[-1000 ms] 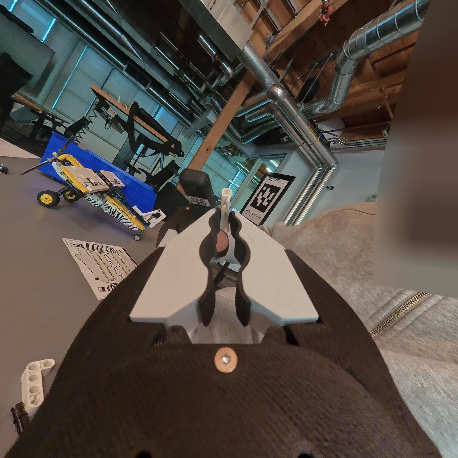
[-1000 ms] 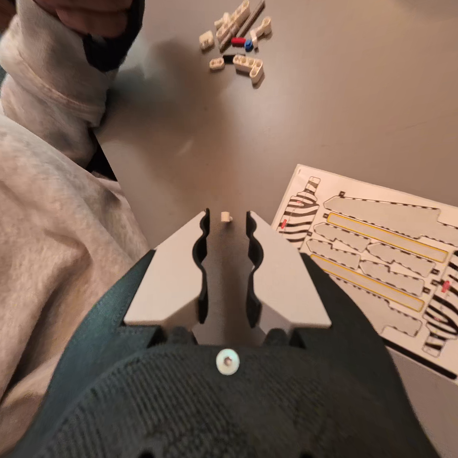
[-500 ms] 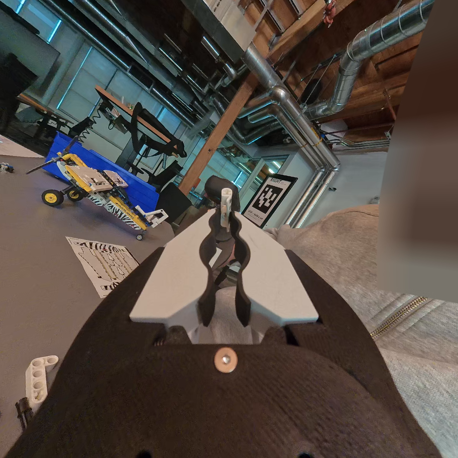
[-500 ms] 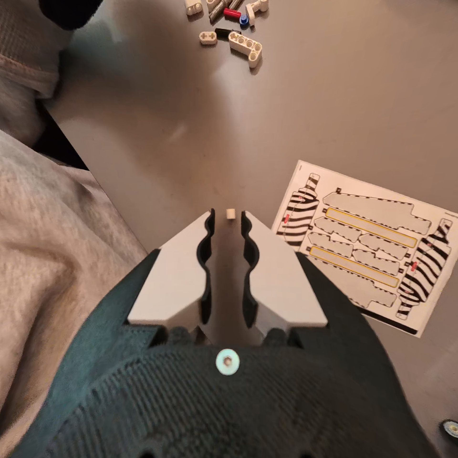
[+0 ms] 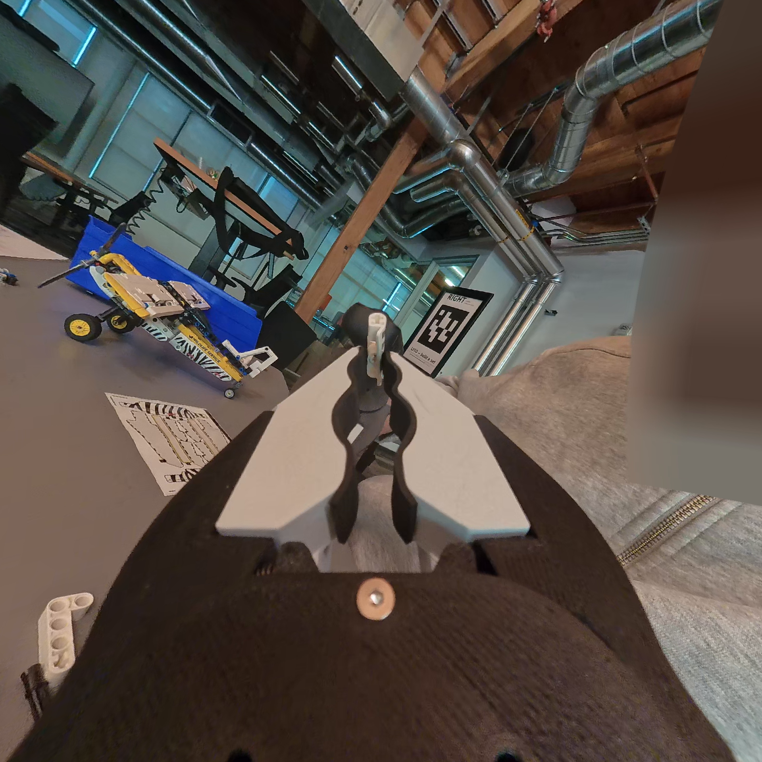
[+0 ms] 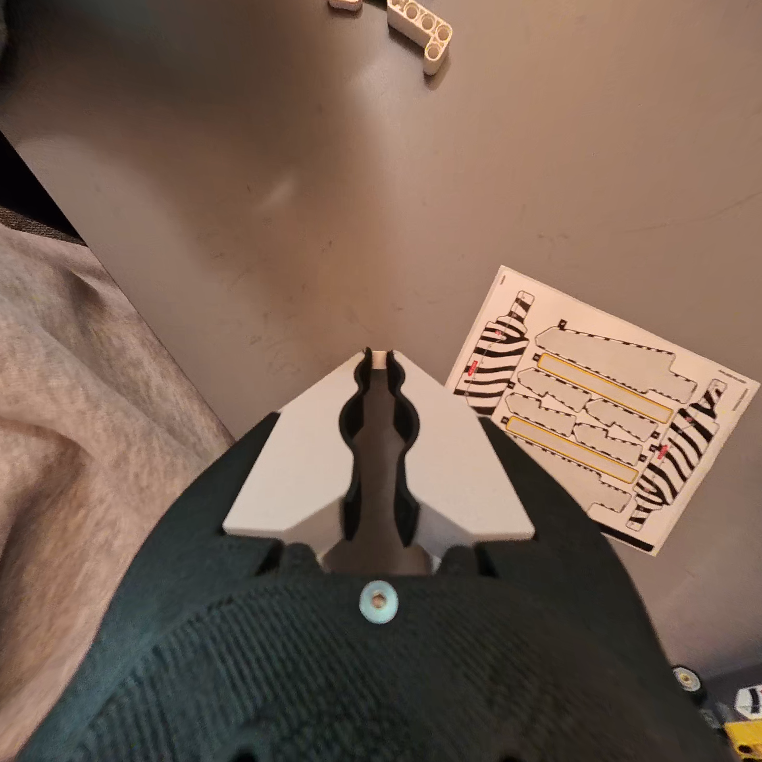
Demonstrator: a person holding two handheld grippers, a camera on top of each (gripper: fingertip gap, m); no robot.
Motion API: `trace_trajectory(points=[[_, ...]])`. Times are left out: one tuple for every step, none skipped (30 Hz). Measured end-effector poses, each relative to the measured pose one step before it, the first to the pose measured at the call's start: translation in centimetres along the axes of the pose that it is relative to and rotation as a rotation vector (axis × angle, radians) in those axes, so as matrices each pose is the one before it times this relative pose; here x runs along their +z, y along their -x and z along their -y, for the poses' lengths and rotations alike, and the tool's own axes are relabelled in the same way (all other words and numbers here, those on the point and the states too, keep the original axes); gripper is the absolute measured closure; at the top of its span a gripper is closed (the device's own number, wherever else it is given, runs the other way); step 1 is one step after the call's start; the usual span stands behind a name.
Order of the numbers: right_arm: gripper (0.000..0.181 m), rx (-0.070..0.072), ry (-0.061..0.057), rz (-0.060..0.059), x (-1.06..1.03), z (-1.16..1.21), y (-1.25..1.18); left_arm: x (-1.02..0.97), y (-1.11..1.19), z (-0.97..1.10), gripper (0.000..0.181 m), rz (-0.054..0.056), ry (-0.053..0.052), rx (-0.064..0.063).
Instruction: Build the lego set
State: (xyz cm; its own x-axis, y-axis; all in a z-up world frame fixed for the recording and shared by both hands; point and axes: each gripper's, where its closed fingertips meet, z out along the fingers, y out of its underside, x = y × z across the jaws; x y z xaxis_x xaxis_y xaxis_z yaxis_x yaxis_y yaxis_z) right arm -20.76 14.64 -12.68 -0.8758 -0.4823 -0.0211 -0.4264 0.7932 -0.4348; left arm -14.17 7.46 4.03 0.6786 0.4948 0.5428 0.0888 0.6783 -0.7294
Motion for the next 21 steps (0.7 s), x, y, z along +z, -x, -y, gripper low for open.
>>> trace_trajectory(points=[[0.175,0.0069,-0.0194,-0.0027,-0.235,0.342,-0.077,0.003,-0.097,0.035,0.176,-0.0038,-0.0012,0.0037],[0.175,0.0107,-0.0499,-0.0067,-0.482,0.832,-0.164,-0.008,-0.083,0.04,0.176,-0.0026,-0.0021,0.0047],[0.175,0.0177,-0.0658,-0.001,-0.691,1.179,-0.146,-0.004,-0.152,0.085,0.176,-0.0081,-0.0055,0.0028],[0.175,0.0273,-0.0807,0.0101,-0.868,1.56,-0.019,-0.038,-0.279,0.187,0.176,-0.0169,-0.0115,-0.0001],[0.175,0.033,-0.1003,0.0257,-1.002,2.025,0.272,-0.062,-0.317,0.297,0.176,-0.0205,-0.0185,-0.0022],[0.175,0.0372,-0.1083,0.0332,-1.017,2.315,0.446,-0.101,-0.287,0.344,0.176,-0.0202,-0.0227,-0.0053],[0.175,0.0363,-0.1088,0.0458,-0.871,2.443,0.734,-0.127,-0.166,0.342,0.176,-0.0148,-0.0225,-0.0076],[0.176,0.0307,-0.1009,0.0482,-0.619,2.353,0.883,-0.145,0.06,0.309,0.176,-0.0022,-0.0211,-0.0092],[0.176,0.0201,-0.0788,0.0382,-0.256,1.937,0.792,-0.166,0.102,0.281,0.176,0.0005,-0.0185,-0.0109],[0.176,0.0086,-0.0525,0.0318,0.106,1.402,0.692,-0.126,-0.183,0.305,0.176,-0.014,-0.0177,-0.0067],[0.176,-0.0021,-0.0324,0.0139,0.348,0.906,0.366,-0.116,-0.328,0.353,0.176,-0.0196,-0.0217,-0.0023],[0.176,-0.006,-0.0266,0.0102,0.441,0.612,0.253,-0.121,-0.081,0.269,0.176,-0.0038,-0.0169,-0.0009],[0.176,0.0001,-0.0246,0.0132,0.471,0.453,0.216,-0.09,0.151,0.091,0.176,0.0114,-0.0057,0.0019],[0.176,0.0126,-0.0255,0.0181,0.446,0.361,0.213,0.002,0.071,-0.017,0.176,0.0095,0.0026,0.0068],[0.176,0.0248,-0.0262,0.0281,0.394,0.332,0.297,0.037,-0.001,-0.027,0.176,0.006,0.0034,0.0107],[0.176,0.0304,-0.0201,0.0284,0.338,0.223,0.252,0.043,0.067,-0.064,0.176,0.0099,0.0046,0.0109],[0.176,0.0255,-0.0146,0.0215,0.256,0.138,0.13,0.055,0.088,-0.069,0.176,0.0098,0.0051,0.0086],[0.176,0.0176,-0.0075,0.0086,0.171,0.058,-0.034,0.066,0.017,-0.008,0.176,0.0045,0.0014,0.0073],[0.176,0.0079,0.0022,-0.0028,0.119,-0.065,-0.163,0.035,-0.016,0.04,0.176,0.001,-0.0031,0.0054],[0.176,0.0015,0.0035,-0.0022,0.078,-0.078,-0.097,0.034,0.002,0.018,0.176,-0.0014,-0.0029,-0.0008],[0.176,0.0026,0.0018,-0.0008,0.043,-0.027,-0.045,0.064,-0.023,-0.018,0.176,-0.0042,-0.0005,-0.0059]])
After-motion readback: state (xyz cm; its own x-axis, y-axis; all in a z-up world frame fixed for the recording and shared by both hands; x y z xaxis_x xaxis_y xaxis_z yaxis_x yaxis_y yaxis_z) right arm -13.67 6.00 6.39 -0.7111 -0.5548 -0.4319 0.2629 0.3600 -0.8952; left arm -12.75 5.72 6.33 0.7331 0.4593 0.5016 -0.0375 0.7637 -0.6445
